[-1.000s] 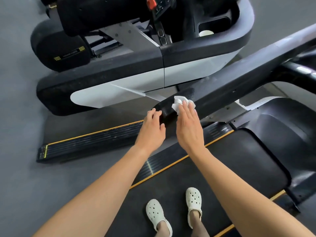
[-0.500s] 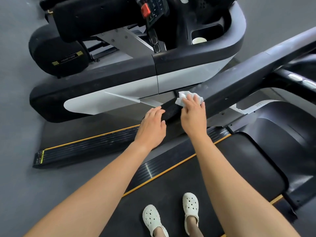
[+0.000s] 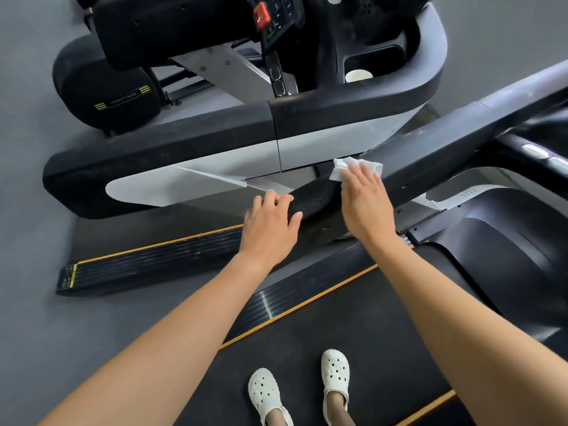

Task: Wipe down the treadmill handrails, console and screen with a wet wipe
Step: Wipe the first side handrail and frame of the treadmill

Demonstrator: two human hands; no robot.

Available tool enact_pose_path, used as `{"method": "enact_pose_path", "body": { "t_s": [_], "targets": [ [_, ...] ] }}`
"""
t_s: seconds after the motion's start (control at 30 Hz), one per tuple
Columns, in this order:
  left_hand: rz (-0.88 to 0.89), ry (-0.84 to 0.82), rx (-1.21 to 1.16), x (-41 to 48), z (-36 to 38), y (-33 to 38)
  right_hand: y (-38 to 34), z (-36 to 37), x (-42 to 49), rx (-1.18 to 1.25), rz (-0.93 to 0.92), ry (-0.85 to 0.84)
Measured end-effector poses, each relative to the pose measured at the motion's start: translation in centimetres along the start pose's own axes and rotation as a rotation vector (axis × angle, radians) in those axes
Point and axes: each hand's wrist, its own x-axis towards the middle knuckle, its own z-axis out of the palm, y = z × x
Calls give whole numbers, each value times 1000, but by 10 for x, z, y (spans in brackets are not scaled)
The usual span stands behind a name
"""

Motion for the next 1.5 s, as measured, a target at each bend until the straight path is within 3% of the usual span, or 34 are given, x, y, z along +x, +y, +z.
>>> {"method": "enact_pose_path", "body": {
  "t_s": [0.07, 0.17, 0.27, 0.53, 0.73, 0.97, 1.23, 1.4, 1.5],
  "targets": [
    [-6, -5, 51, 4, -1, 6, -15, 6, -5, 46, -11, -11],
    [-15, -11, 90, 9, -2, 13, -35, 12, -19, 61, -305, -94],
    [-21, -30, 119, 11, -2, 15, -28, 4, -15, 7, -433, -134],
    [-42, -41, 144, 12, 0, 18, -3, 0, 19, -69, -37, -35],
    [-52, -69, 157, 13, -3, 23, -20, 6, 8, -82, -370, -143],
    [-52, -63, 182, 11, 3, 22, 15, 6, 15, -37, -2, 12],
    [-35, -46, 207, 9, 4, 23, 3, 7, -20, 24, -269, -44],
    [-41, -47, 218, 8, 6, 23, 11, 7, -13, 130, 87, 80],
    [-41, -35, 219, 6, 7, 22, -18, 17, -28, 196, 30, 81]
  ]
}}
